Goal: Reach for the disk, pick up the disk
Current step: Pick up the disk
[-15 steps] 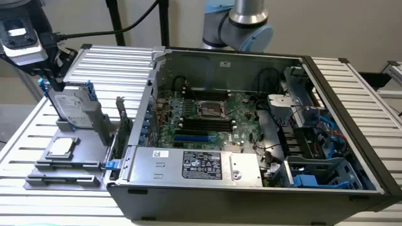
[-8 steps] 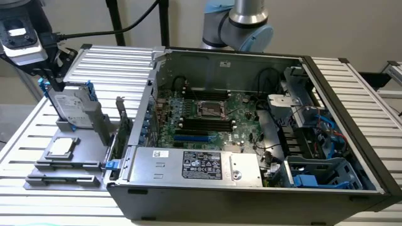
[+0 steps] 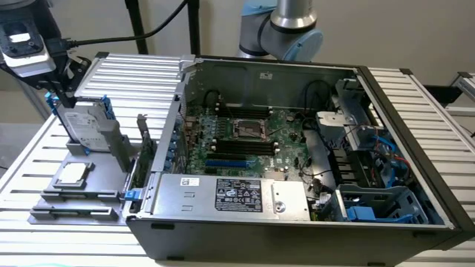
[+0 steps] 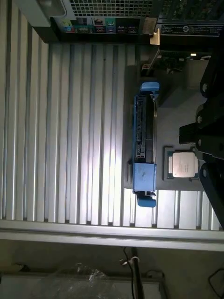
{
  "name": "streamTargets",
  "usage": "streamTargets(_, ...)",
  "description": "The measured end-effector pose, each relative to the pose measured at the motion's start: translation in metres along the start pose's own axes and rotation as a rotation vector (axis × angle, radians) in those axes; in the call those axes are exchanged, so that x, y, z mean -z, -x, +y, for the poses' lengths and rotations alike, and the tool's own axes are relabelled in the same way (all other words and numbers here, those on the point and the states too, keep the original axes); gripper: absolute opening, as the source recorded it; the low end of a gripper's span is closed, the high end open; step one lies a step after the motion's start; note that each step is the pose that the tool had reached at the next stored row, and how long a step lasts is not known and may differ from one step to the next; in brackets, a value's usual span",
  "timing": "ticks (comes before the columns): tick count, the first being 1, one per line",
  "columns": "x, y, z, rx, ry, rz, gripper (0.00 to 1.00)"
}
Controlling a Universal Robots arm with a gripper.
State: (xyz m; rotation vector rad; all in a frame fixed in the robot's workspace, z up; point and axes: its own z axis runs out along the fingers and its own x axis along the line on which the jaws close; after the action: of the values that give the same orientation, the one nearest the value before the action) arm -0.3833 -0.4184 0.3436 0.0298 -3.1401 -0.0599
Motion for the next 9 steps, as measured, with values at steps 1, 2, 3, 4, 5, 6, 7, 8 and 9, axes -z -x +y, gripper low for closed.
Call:
streamTargets(1,-0.0001,-0.002,0.0016,0.000,0.0001,-0.0002,0.11)
streamTargets(2,-0.0002,-0.004,0.0035,0.000,0.0000,-0.0002,0.11)
streamTargets(3,-0.0002,-0.006,0.0059,0.000,0.0001,-0.0001,0.11)
streamTargets(4,-0.0002,-0.009,0.0083,0.000,0.0000,-0.0001,0.11)
streamTargets(5,-0.0002,-0.012,0.0108,0.000,0.0000,-0.0002,0.11)
streamTargets(6,-0.0001,-0.015,0.0138,0.000,-0.0001,-0.0001,0.11)
streamTargets(7,0.0000,-0.017,0.0166,0.000,-0.0001,-0.0002,0.11)
streamTargets(8,0.0001,-0.019,0.0198,0.000,-0.0003,-0.0002,0.11)
streamTargets(9,0.0002,-0.021,0.0231,0.000,-0.0008,-0.0001,0.11)
